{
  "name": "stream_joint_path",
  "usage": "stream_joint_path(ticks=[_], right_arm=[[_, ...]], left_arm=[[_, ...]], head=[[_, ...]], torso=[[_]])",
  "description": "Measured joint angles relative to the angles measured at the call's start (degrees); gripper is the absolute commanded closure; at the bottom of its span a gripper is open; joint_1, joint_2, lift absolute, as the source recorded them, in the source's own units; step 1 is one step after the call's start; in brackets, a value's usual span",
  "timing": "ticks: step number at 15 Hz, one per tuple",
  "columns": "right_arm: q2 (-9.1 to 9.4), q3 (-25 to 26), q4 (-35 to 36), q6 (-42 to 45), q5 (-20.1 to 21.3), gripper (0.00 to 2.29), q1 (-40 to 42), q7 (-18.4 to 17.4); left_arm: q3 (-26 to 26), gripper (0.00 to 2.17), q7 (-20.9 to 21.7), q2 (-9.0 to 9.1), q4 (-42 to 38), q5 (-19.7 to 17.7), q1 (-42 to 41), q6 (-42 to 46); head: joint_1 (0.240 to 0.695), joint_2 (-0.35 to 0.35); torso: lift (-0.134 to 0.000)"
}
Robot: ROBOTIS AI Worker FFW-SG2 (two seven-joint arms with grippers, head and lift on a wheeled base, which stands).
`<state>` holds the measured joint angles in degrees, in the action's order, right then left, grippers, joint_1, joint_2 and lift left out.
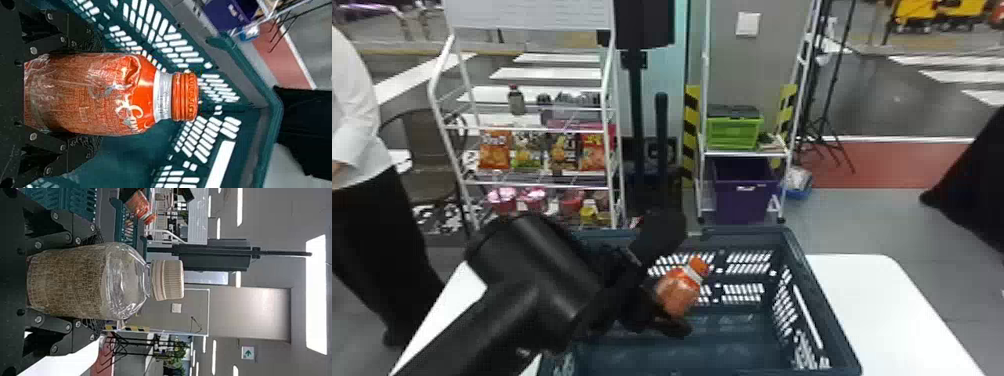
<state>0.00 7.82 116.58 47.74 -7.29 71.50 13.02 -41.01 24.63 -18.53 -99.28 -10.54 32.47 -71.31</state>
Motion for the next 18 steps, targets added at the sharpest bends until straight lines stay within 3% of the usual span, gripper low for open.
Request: stream_joint_path(ticks=[3, 6, 14, 18], right_arm=[[0.00, 0.0, -0.7, 1.4, 0.0, 1.73, 0.0, 0.0], [0.00, 0.0, -0.5, 1.2, 0.1, 1.73, -0.2, 0.0], [0.00, 0.6, 1.1, -4.0, 0.4, 1.73, -1.6, 0.0], [0.00, 0.6, 1.8, -4.5, -0.1, 1.73, -2.2, 0.8]], left_arm=[[-2.8, 2.15, 0.5, 1.20, 3.6, 0.6, 1.9, 0.1], [1.0, 2.15, -1.1, 0.92, 0.4, 0.7, -0.4, 2.7], [30.5, 2.15, -6.9, -3.47, -25.9, -4.5, -25.1, 6.6], [44.0, 2.15, -10.2, -3.46, -36.4, -7.1, -43.2, 17.9]], head=[[0.499, 0.000], [0.499, 0.000], [0.499, 0.000], [0.499, 0.000]], torso=[[0.000], [0.000], [0.000], [0.000]])
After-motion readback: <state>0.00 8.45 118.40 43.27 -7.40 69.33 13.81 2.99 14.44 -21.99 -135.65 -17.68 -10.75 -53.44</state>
